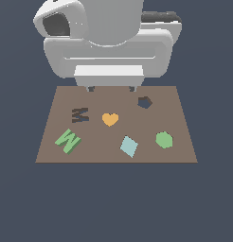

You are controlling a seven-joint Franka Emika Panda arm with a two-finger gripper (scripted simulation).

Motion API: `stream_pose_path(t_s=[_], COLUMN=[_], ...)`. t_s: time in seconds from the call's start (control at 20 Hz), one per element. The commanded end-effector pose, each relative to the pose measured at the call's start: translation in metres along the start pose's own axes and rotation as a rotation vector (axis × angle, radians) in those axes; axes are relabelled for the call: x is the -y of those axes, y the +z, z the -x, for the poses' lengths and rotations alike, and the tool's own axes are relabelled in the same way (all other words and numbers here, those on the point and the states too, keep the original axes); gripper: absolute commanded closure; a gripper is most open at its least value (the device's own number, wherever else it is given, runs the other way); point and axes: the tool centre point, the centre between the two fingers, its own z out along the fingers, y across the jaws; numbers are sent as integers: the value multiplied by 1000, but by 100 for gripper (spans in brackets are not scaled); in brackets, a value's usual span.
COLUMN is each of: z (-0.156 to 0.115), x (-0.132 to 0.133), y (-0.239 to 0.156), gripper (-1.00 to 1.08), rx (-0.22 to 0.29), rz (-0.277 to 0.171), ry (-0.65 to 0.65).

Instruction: Insert a designated object into the corresponding slot on a board.

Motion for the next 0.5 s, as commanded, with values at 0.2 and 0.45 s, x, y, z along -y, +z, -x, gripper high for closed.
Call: stream_pose_path(t_s=[0.2,0.45], z=[-2,-11], x=[-2,-11], y=[3,15], gripper=[-92,-92], rx=[1,5], rz=[1,3], ry=[12,63])
